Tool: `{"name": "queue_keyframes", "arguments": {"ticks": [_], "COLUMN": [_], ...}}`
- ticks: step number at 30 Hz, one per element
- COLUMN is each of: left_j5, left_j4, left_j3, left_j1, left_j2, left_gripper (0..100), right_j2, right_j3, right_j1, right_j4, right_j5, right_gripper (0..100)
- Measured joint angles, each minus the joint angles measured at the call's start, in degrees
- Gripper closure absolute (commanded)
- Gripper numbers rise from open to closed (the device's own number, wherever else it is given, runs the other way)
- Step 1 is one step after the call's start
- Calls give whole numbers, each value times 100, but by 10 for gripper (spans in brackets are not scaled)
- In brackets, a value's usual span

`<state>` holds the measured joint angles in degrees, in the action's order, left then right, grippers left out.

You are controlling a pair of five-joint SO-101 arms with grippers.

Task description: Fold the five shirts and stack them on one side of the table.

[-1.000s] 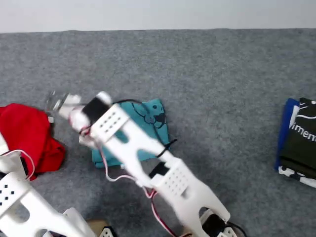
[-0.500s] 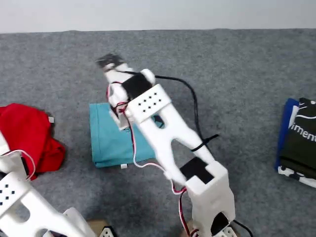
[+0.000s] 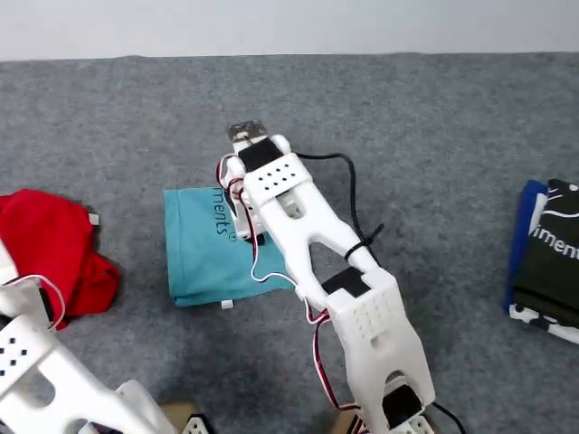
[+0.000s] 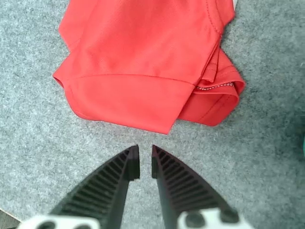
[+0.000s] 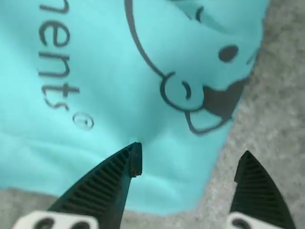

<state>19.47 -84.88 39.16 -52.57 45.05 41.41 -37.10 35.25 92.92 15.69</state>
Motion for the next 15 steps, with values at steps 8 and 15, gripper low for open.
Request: {"name": "queue_keyframes", "arguments": {"ticks": [8,15], "left_j5": [0,0], "left_j4": [0,0], "left_j3": [0,0], "left_j1": [0,0], "left_j2": [0,0], "left_gripper": [949,949], "right_j2": [615,932], "right_j3": [-9,-123], "right_j1": [-18,-26], "right_j4": [-431,-281], "right_j5": [0,0], "right_gripper": [685,794]}}
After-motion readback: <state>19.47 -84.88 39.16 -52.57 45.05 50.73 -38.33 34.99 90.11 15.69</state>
